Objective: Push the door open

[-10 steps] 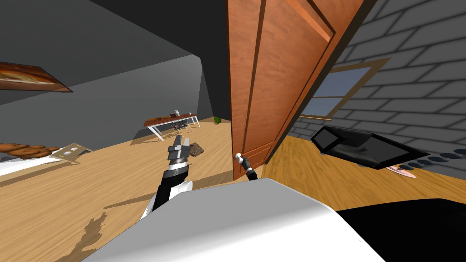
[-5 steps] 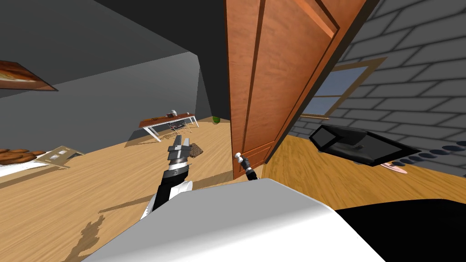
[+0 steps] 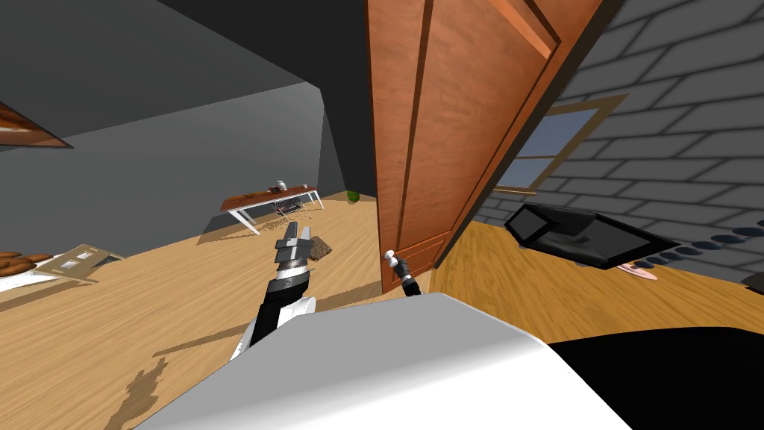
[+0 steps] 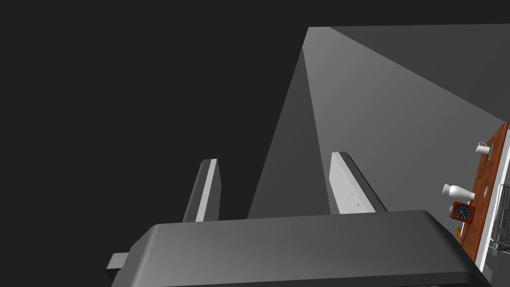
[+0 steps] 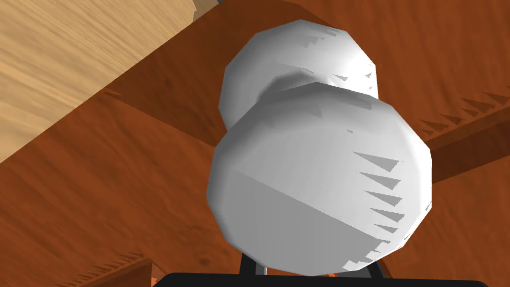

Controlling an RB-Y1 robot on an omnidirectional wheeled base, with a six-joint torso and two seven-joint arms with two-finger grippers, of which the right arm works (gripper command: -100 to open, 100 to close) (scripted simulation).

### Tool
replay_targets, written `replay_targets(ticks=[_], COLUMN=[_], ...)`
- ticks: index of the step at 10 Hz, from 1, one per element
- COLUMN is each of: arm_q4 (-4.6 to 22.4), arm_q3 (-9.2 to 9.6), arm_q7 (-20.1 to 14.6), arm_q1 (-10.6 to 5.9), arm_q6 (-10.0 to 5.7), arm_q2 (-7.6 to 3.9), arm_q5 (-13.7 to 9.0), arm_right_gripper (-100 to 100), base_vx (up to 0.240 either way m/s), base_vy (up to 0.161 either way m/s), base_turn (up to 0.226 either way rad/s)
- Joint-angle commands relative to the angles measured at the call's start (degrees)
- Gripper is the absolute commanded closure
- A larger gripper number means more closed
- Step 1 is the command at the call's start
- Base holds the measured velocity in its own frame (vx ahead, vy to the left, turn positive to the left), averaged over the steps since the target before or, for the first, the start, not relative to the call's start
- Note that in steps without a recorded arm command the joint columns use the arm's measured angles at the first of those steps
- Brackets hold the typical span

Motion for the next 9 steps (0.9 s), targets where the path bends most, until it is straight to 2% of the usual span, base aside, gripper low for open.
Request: replay_targets(ticks=[1, 4, 6, 8, 9], arm_q4=[-0.80, -0.48, 0.15, 0.15, 0.44], arm_q3=[0.64, 1.05, 1.87, 1.87, 2.25], arm_q7=[-2.86, -5.41, -9.29, -10.18, -12.54], arm_q1=[-1.01, -1.36, -2.05, -2.05, -2.37], arm_q6=[-0.50, -0.43, -0.31, -0.31, -0.25], arm_q2=[0.30, 0.40, 0.61, 0.61, 0.73], arm_q5=[-0.96, -1.82, -3.55, -3.55, -4.34], arm_right_gripper=[100, 100, 100, 100, 100], base_vx=[0.030, 0.032, 0.038, 0.027, 0.029], base_vy=[0.023, 0.022, 0.037, 0.020, 0.006], base_turn=[-0.046, -0.029, -0.060, -0.011, -0.035])
